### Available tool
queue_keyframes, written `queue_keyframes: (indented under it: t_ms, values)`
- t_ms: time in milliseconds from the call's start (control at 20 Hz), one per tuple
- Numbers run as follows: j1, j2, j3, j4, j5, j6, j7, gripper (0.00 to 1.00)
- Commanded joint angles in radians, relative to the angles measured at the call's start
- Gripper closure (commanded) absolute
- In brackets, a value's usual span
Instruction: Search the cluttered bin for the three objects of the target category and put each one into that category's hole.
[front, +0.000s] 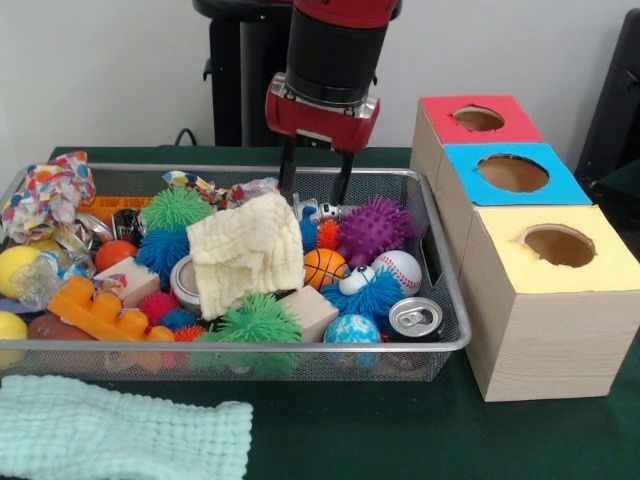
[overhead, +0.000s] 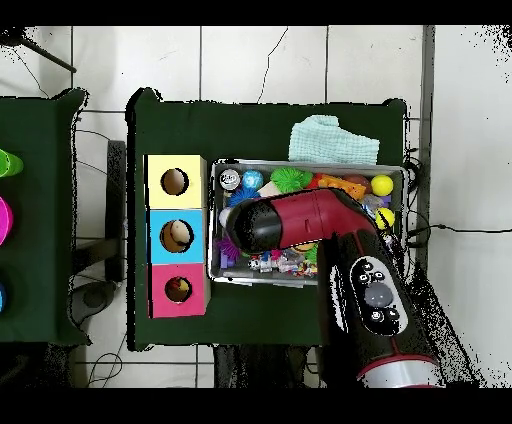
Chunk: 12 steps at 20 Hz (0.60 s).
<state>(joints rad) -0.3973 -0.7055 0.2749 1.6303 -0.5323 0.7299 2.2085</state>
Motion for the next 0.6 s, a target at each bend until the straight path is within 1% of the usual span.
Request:
queue_keyframes:
  t_ms: [50,400,550,600]
  values:
    - [-0.019,0.058,0.016,-0.049,-0.005,-0.022,-0.03,0.0]
    - [-0.018,0.067,0.017,-0.029,-0.014,-0.057,-0.025,0.0]
    - [-0.012,0.054,0.003,0.016,-0.037,-0.112,-0.003,0.0]
    - [-0.019,0.06,0.005,0.025,-0.042,-0.13,-0.006,0.0]
